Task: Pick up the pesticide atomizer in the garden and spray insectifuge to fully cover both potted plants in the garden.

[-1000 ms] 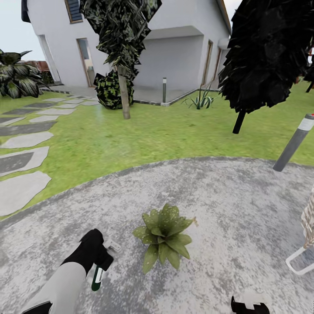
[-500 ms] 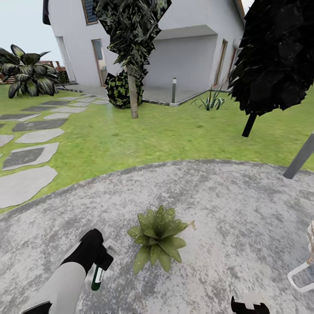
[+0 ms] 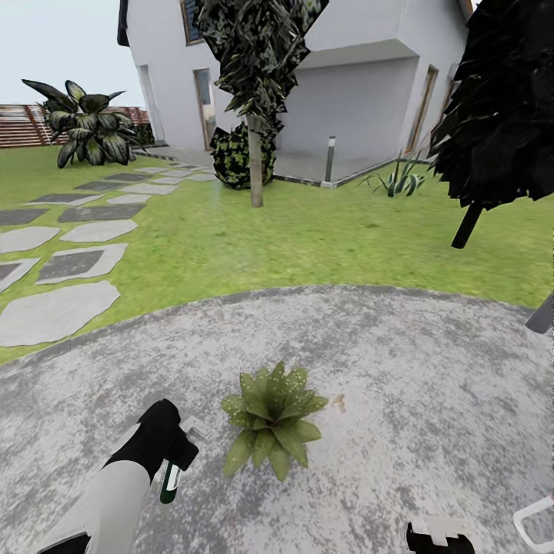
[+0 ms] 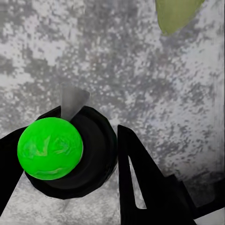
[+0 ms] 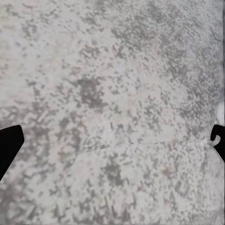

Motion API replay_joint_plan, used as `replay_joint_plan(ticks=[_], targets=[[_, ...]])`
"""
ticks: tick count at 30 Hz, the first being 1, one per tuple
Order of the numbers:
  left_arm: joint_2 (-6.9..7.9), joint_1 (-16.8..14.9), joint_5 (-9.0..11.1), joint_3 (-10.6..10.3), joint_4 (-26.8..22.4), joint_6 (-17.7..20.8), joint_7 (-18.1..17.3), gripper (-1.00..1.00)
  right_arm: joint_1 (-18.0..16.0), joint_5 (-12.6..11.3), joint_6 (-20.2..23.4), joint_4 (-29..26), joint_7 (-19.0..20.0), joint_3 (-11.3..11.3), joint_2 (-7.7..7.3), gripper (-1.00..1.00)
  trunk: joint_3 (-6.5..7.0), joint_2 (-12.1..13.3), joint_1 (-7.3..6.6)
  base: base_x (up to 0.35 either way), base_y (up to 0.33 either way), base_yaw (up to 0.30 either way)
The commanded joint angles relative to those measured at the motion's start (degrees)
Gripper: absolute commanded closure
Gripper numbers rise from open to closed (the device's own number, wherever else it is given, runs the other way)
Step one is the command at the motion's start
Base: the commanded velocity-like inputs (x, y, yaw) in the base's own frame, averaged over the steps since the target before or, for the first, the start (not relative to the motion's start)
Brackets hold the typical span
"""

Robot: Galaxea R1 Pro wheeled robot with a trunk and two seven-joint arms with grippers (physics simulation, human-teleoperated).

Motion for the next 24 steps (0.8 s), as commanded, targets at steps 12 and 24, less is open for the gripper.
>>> replay_joint_plan(ticks=[12, 24], targets=[[-0.05, 0.0, -0.5, 0.3, 0.0, 0.1, -0.4, 1.0, 0.0, 0.6, -0.1, 0.1, -0.3, -0.4, -0.08, -1.0, -0.07, 0.0, -0.01, -0.021, -0.27, 0.172], [1.26, -0.7, -1.4, -5.8, 4.0, 0.8, -11.1, 1.0, 0.0, 0.8, -0.1, 0.3, 0.0, -0.3, -0.34, -1.0, -0.07, 0.0, -0.01, -0.063, -0.057, 0.123]])
